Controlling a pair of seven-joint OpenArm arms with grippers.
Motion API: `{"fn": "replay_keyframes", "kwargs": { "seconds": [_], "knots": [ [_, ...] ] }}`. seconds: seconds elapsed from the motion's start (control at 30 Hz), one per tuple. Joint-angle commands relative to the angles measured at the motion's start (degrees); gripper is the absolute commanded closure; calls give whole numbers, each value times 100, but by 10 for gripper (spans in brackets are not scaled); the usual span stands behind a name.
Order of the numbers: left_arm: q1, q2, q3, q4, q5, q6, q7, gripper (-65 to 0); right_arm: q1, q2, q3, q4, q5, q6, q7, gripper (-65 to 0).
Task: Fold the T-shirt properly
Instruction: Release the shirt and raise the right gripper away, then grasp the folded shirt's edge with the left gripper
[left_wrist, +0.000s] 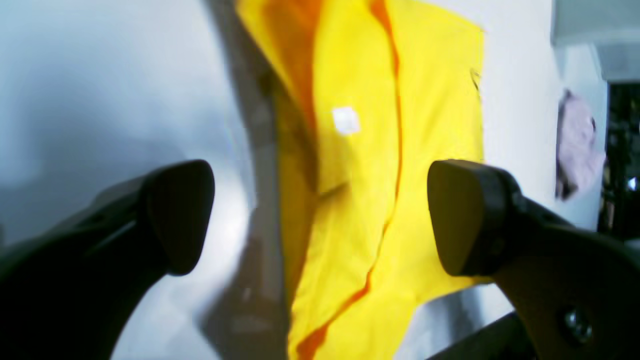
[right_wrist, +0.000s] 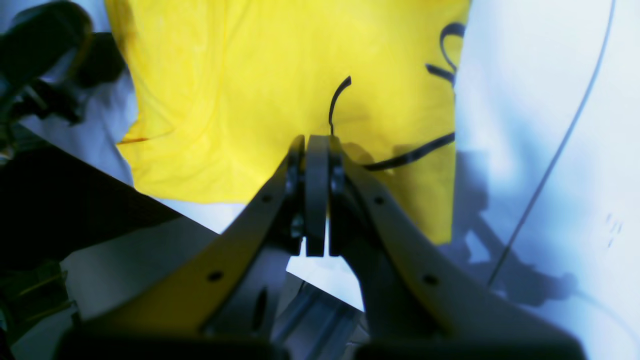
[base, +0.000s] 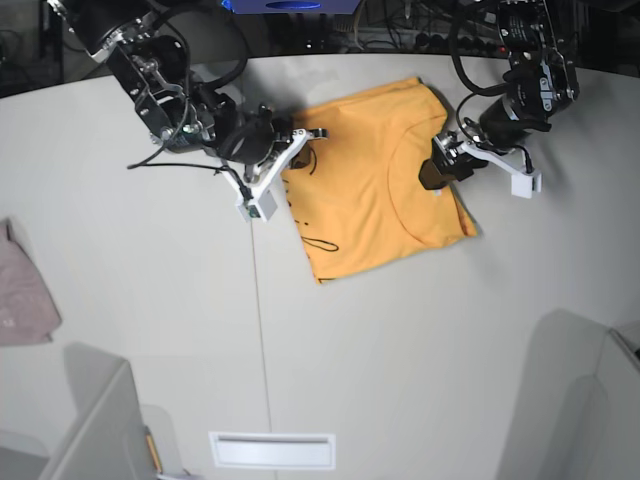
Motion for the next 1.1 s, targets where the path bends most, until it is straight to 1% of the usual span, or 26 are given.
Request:
{"fn": "replay_keyframes", "kwargs": {
  "seconds": [0.0,0.07,0.23,0.4,0.43,0.5,0.53,0.63,0.67,0.73,0.8,0.87,0.97,1.07],
  "knots": [
    [-11,-25,22,76,79,-30,-45,-650,58,12,26,113,39,49,63,0],
    [-117,1,110,59,351,-30,-45,-650,58,12,26,113,39,49,63,0],
    [-328,265,391,-82,905,-30,-19,-650,58,3,35,113,39,49,71,0],
    [-363,300,479,-108,1204,-30,-10,-650,49,-6,35,113,39,22,80,0],
    [-372,274,479,-108,1222,-30,-10,-638,49,3,44,113,39,22,89,0],
    [-398,265,479,-108,1239,-30,-10,-508,-3,12,79,113,30,22,212,0],
    [-416,256,479,-117,1239,-30,-10,-443,-74,12,184,113,30,22,335,0],
    [-530,247,479,-231,1319,-30,-1,-216,-399,-6,633,113,39,49,731,0],
    [-592,212,479,-293,1371,-30,8,-130,-496,-6,782,113,39,49,863,0],
    [-715,54,567,-390,1503,-30,183,0,-715,-6,1072,113,39,49,1056,0],
    [-934,-175,831,-451,1661,-30,482,0,-970,-14,1450,113,39,49,1302,0],
    [-1137,-403,1156,-530,1820,-39,658,0,-1261,-32,1855,113,39,49,1663,0],
    [-1435,-790,1754,-662,2031,-65,649,0,-1603,-32,2338,113,48,49,2111,0],
    [-1813,-1265,2527,-715,2066,-65,649,0,-1867,-41,2716,113,48,49,2287,0]
  ]
}}
